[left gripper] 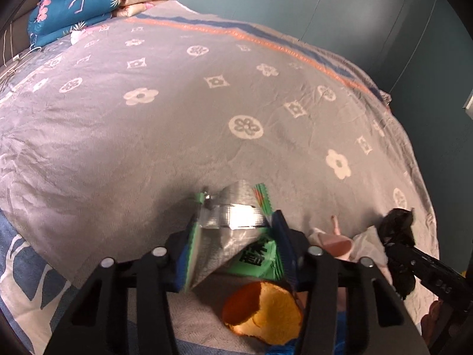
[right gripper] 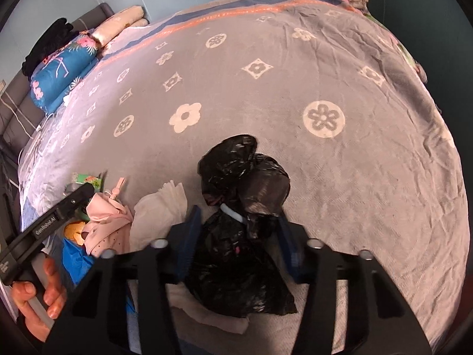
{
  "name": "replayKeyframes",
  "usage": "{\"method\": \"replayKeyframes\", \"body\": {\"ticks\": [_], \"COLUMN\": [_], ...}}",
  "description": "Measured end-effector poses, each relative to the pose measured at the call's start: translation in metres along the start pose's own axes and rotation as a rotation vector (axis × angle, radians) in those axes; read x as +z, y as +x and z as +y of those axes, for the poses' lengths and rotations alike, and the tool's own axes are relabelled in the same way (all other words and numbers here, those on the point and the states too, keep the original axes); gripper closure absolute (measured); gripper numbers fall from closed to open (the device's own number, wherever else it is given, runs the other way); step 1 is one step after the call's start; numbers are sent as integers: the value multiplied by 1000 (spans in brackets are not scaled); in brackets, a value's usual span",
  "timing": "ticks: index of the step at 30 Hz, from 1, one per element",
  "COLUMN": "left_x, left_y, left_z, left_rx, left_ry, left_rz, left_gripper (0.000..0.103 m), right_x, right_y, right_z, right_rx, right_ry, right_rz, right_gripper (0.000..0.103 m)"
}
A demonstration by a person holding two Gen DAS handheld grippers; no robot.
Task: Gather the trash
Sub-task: 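Grasp the clear green-labelled plastic bag with the left tool while the right tool grasps the black bags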
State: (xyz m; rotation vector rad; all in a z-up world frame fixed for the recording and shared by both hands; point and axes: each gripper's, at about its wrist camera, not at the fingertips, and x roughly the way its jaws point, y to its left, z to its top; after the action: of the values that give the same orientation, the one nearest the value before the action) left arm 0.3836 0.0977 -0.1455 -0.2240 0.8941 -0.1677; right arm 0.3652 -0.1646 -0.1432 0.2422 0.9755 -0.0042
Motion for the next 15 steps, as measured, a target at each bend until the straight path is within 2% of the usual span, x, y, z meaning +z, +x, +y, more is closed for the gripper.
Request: {"method": "replayKeyframes", "body": {"ticks": [1,3,9,12,15], "left_x": [1,2,6,6,6], "left_y": [-3,-8,-22,-33,-43], "left_z": [-1,-1,-2,0,0], "left_rx": [-2,-9,-25,-28,-25], "left_ry": [3,6,-3,-6,-9], "left_rz": [-8,-25,-44,-59,-75], "left_gripper": [63,70,79,81,83], "right_x": [0,2,2,2,3], "right_y": [0,-1,-8,-19,-31], "right_z": [1,3,5,4,4], "right_rx": [-5,-3,-4,0,9], "right_ry": [-6,-14,-38,-37,-40], "right_rz": [-7,-6,-20,-44,-63], "right_gripper": [78,79,85,91,92]}}
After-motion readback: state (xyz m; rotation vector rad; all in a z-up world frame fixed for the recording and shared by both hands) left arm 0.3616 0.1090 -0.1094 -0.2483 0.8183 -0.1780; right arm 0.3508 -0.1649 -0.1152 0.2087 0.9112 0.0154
